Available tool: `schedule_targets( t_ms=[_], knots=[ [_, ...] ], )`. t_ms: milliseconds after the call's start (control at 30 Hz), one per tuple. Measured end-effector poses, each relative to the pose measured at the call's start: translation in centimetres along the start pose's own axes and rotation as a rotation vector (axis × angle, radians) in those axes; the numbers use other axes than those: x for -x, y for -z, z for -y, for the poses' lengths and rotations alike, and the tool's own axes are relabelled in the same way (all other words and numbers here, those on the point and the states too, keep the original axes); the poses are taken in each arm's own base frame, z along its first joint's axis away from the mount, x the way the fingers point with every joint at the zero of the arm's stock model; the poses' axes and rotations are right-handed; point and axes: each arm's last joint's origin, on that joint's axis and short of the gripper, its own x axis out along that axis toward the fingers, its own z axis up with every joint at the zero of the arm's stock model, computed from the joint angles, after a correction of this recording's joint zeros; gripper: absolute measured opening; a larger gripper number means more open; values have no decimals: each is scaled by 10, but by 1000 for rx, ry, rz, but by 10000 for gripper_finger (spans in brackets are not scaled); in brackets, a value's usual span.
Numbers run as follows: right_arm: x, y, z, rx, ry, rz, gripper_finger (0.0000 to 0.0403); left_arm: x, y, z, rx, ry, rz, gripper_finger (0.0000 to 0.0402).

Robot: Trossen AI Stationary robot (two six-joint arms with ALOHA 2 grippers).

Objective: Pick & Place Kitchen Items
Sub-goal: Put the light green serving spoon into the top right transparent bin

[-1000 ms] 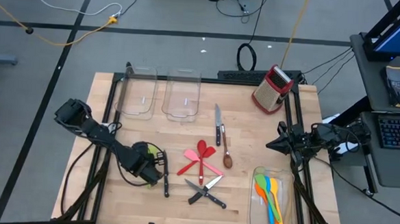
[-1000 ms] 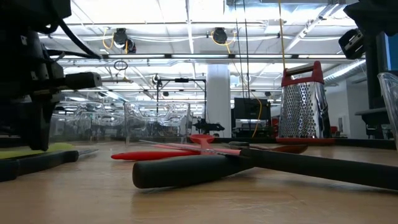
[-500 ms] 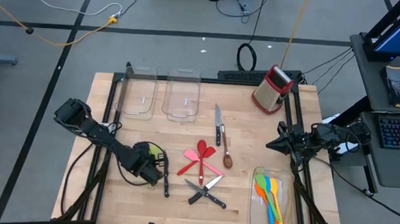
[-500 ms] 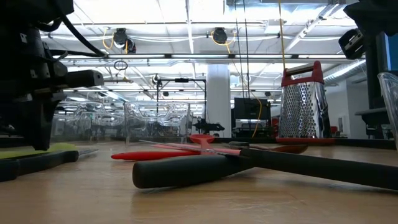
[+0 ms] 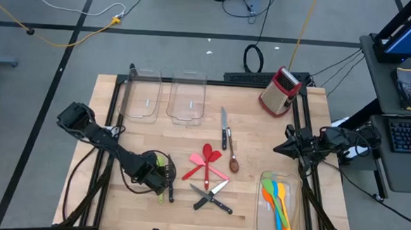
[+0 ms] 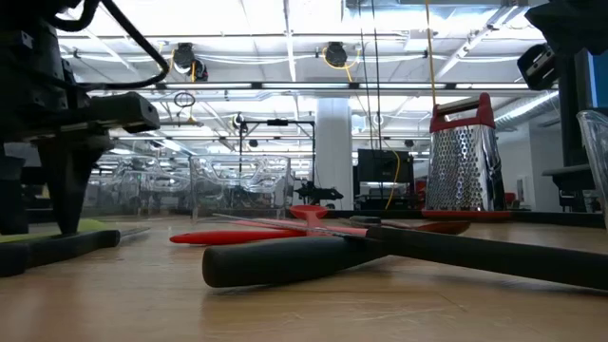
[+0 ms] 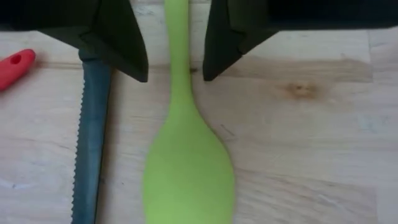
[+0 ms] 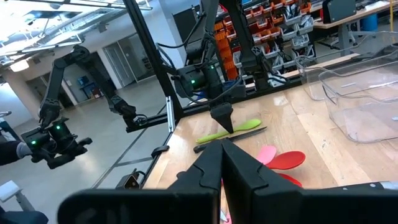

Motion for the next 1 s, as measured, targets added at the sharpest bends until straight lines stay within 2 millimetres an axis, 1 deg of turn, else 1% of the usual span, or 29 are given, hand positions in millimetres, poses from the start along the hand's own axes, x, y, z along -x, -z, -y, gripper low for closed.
schedule_targets(
  t_ms=[100, 200, 267, 433, 633, 667, 767, 1000],
  knots=[
    [0, 0, 0, 5, 3, 1, 0, -11, 1, 2, -14, -28, -4, 176],
    [0, 0, 1, 5, 21, 9, 0, -20, 3, 4, -35, -88, -42, 163],
    [0, 0, 1, 5, 22, 9, 0, -21, 4, 4, -40, -98, -61, 145],
    [0, 0, 1, -1, 21, 9, 0, -19, 7, 7, -74, -155, -49, 92],
    [0, 0, 1, 5, 21, 9, 0, -17, 5, 3, -76, -210, -41, 19],
    [0, 0, 1, 5, 21, 9, 0, -17, 5, 3, -79, -211, -37, 13],
    [0, 0, 1, 8, 21, 9, 0, -15, 4, 2, -88, -214, -31, 15],
    [0, 0, 1, 32, 21, 9, 0, -3, 3, 0, -137, -136, 40, 8]
  ],
)
